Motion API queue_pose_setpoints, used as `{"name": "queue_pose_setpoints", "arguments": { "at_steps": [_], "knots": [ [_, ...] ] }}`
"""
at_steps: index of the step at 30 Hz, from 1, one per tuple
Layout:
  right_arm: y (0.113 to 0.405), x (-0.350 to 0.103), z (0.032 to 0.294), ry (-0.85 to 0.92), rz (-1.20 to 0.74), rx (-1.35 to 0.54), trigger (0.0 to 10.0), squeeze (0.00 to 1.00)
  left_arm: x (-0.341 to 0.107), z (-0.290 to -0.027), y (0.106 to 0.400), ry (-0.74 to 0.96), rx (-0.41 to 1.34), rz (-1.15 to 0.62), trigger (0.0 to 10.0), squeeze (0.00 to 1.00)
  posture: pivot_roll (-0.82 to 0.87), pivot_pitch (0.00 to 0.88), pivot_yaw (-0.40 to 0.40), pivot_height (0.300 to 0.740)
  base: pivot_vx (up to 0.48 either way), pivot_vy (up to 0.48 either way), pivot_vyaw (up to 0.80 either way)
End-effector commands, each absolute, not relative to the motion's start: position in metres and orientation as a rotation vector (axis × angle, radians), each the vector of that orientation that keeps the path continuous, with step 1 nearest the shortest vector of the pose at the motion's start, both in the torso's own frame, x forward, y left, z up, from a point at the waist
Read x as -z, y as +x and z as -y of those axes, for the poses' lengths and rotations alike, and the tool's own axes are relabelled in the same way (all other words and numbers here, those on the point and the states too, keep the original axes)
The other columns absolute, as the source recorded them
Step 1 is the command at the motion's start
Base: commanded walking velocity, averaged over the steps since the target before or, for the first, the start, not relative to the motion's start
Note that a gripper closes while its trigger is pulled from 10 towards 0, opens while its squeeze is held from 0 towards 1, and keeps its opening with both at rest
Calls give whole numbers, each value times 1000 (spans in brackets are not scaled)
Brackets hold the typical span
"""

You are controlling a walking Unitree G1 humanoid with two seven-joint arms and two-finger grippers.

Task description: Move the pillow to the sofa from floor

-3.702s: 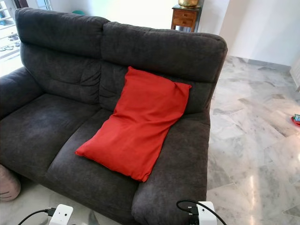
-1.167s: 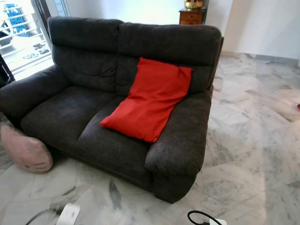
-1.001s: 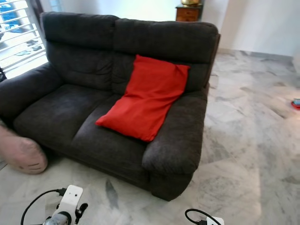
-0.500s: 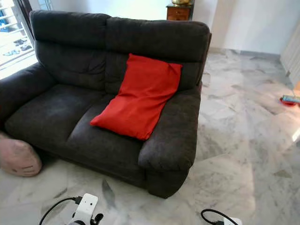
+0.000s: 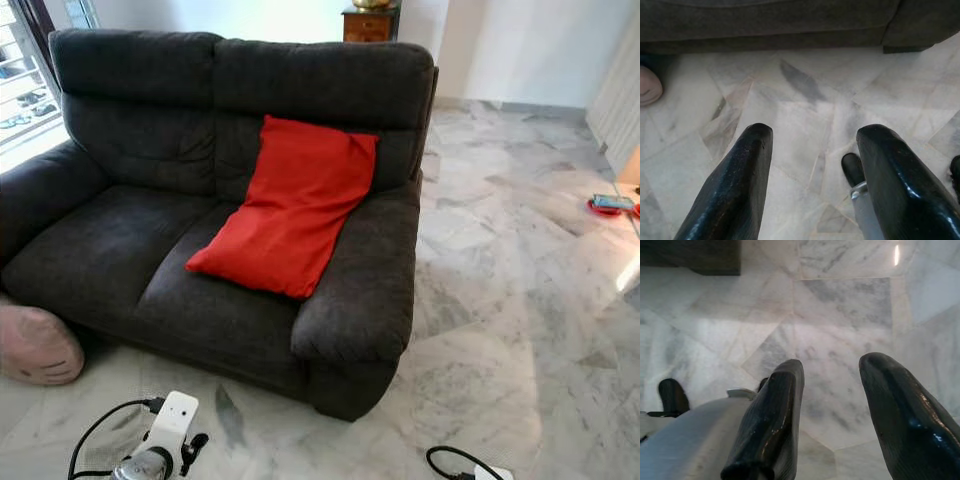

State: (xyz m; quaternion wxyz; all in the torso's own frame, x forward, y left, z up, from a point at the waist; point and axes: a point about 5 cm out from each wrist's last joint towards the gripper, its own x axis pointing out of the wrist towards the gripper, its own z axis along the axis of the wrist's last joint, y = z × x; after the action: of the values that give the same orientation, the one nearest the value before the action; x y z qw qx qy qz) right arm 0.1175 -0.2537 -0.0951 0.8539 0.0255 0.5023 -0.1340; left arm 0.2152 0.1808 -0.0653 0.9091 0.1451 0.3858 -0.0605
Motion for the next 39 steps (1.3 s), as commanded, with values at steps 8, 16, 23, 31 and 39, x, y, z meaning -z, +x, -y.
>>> {"name": "queue_pose_setpoints", "arguments": {
  "at_steps": [8, 16, 23, 31, 39],
  "knots": [
    [118, 99, 242, 93, -1065, 303, 10000, 0, 74, -192, 199, 333, 116, -869, 10000, 0, -134, 0, 87, 740, 0, 0, 0],
    [114, 101, 237, 103, -1079, 288, 10000, 0, 78, -200, 188, 281, 53, -896, 10000, 0, -131, 3, 58, 740, 0, 0, 0],
    [117, 101, 234, 84, -1087, 244, 10000, 0, 84, -194, 180, 235, 71, -945, 10000, 0, -104, 3, 33, 740, 0, 0, 0],
    [110, 102, 237, 86, -1098, 248, 10000, 0, 97, -189, 154, 201, 52, -1053, 10000, 0, -99, 4, 23, 740, 0, 0, 0],
    [110, 101, 240, 99, -1099, 273, 10000, 0, 98, -184, 151, 176, 59, -1057, 10000, 0, -83, 11, 14, 740, 0, 0, 0]
  ]
}}
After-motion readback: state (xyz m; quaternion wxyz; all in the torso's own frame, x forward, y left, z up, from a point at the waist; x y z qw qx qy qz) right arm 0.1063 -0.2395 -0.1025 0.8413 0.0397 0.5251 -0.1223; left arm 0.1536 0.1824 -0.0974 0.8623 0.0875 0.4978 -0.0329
